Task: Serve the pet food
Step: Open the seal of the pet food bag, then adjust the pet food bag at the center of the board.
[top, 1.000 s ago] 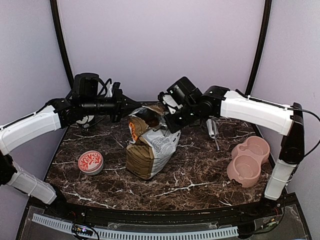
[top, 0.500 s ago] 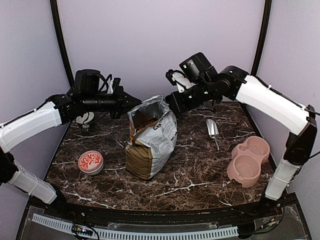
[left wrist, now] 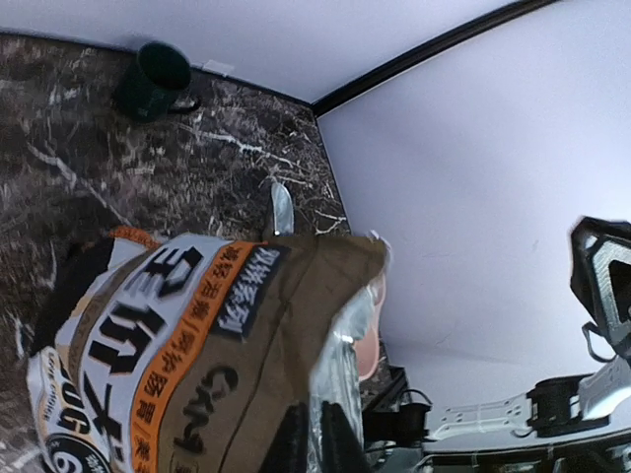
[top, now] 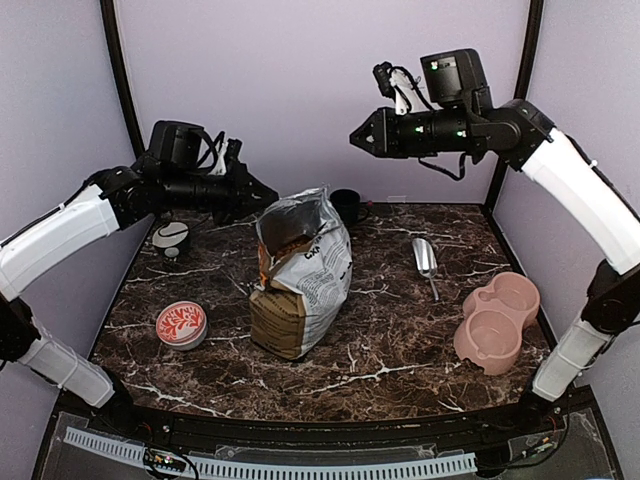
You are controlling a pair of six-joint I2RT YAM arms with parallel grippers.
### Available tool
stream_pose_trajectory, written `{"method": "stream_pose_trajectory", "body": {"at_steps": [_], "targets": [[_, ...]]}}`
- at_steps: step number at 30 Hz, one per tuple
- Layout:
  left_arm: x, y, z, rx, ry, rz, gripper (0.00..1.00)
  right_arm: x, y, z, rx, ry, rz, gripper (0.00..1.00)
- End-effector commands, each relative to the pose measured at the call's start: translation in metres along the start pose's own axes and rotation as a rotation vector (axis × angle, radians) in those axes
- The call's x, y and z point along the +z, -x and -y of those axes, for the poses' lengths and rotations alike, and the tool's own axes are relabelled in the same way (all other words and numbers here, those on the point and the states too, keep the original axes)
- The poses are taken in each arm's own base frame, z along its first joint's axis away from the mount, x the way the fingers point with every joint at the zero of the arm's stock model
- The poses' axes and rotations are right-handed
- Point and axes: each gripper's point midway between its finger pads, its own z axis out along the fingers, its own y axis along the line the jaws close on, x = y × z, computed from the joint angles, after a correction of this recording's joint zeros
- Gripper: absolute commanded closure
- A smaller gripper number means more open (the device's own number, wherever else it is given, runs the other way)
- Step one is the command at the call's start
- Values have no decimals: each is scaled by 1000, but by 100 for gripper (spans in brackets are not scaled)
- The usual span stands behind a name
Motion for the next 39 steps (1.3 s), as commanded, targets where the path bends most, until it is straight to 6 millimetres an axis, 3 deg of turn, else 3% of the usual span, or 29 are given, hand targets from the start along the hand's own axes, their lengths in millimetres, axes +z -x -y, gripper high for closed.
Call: {"method": "stream_pose_trajectory", "body": {"at_steps": [1, 3, 7, 11, 14, 17, 25, 33, 36, 39], "targets": [[-47, 29, 62, 281, -95, 105, 83, -11, -22, 2, 36, 27, -32, 64], [-49, 34, 62, 379, -46, 102, 72, -13, -39, 5, 32, 37, -63, 48], [-38, 31, 69, 550, -33, 11, 54, -17, -69, 9, 31, 55, -110, 32], [-25, 27, 70, 632, -13, -57, 38, -17, -88, 16, 50, 42, -133, 24], [-14, 16, 70, 709, 5, -101, 33, -18, -97, 25, 69, 9, -131, 22], [-1, 3, 66, 796, 43, -143, 33, -22, -107, 33, 106, -13, -117, 20], [29, -14, 33, 896, 182, -225, 32, -26, -163, 31, 236, 69, -113, 15], [59, -23, 6, 933, 245, -313, 34, -19, -181, 38, 191, 37, -161, 15], [68, -21, -5, 938, 297, -326, 44, -18, -181, 43, 168, 8, -171, 15], [72, -18, -13, 942, 338, -326, 71, -19, -178, 43, 166, 7, -155, 15]]}}
